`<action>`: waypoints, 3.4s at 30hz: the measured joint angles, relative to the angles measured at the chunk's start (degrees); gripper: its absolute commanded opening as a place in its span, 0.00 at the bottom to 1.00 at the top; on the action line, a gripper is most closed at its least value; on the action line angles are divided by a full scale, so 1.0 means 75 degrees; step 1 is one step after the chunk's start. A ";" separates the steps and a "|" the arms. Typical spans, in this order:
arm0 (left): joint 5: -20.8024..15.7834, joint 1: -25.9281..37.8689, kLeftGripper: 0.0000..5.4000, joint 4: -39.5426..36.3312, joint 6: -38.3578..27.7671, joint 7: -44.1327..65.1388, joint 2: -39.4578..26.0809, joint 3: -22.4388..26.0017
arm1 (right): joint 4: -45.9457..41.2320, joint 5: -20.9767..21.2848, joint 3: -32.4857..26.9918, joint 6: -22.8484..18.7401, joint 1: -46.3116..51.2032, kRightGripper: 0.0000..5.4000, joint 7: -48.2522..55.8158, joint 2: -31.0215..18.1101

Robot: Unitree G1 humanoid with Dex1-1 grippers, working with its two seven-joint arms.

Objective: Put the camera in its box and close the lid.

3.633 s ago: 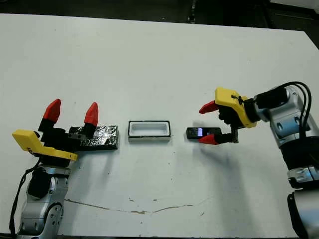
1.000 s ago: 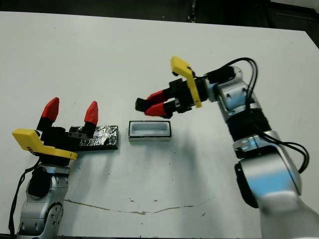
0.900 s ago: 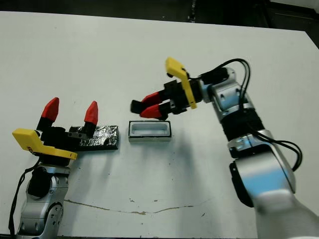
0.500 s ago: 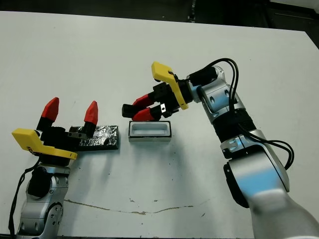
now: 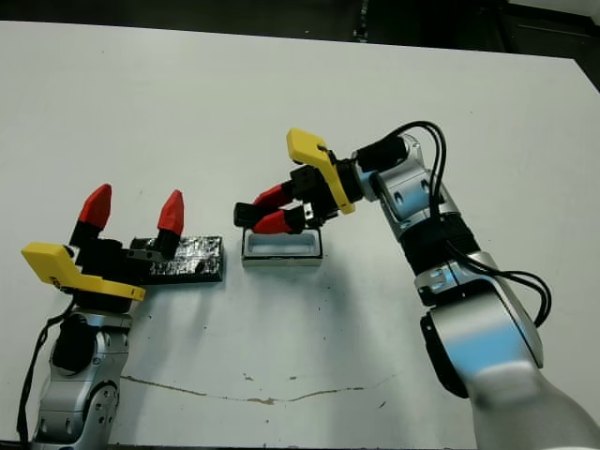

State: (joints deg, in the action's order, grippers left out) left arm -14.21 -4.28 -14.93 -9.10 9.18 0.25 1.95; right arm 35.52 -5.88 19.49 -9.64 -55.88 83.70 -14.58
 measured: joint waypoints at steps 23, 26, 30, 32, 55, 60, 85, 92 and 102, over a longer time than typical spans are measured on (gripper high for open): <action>-0.0024 -0.0004 1.00 0.0029 -0.0061 0.0039 0.0003 0.0007 | 0.0185 0.0058 -0.0015 0.0653 0.0364 0.31 0.0030 0.0081; -0.0041 -0.0005 1.00 0.0029 -0.0061 0.0046 0.0004 0.0007 | 0.0215 0.0114 0.0010 0.0579 0.0364 0.31 0.0058 0.0069; -0.0042 -0.0005 1.00 0.0029 -0.0061 0.0046 0.0004 0.0006 | 0.0289 0.0140 0.0038 0.0558 0.0365 0.31 0.0155 0.0056; -0.0053 -0.0005 1.00 0.0028 -0.0061 0.0047 0.0004 0.0006 | 0.0298 0.0141 0.0037 0.0558 0.0365 0.31 0.0150 0.0051; 0.0003 -0.0020 1.00 0.0016 -0.0076 0.0002 0.0003 0.0003 | 0.0120 0.0272 0.0032 0.0197 0.0727 0.31 -0.0051 -0.0111; -0.0010 -0.0020 1.00 0.0017 -0.0076 0.0006 0.0002 0.0006 | 0.0133 0.0270 0.0039 0.0189 0.0726 0.31 -0.0004 -0.0131; -0.0111 -0.0051 1.00 0.0019 -0.0073 0.0064 0.0003 0.0010 | -0.0874 0.0380 0.0060 -0.0703 0.1030 0.72 -0.0910 -0.0476; -0.0127 -0.0052 1.00 0.0023 -0.0074 0.0073 0.0003 0.0010 | -0.1027 0.0267 0.0057 -0.0908 0.1093 0.90 -0.0796 -0.0504; -0.0143 -0.0055 1.00 0.0044 -0.0090 0.0080 0.0002 0.0022 | -0.1763 -0.0508 -0.0747 -0.0749 0.1265 1.00 -0.0554 -0.1013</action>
State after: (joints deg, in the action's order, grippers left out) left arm -15.28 -4.69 -14.60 -9.77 9.78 0.26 2.12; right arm 22.29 -9.69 13.89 -15.25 -46.39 79.54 -22.17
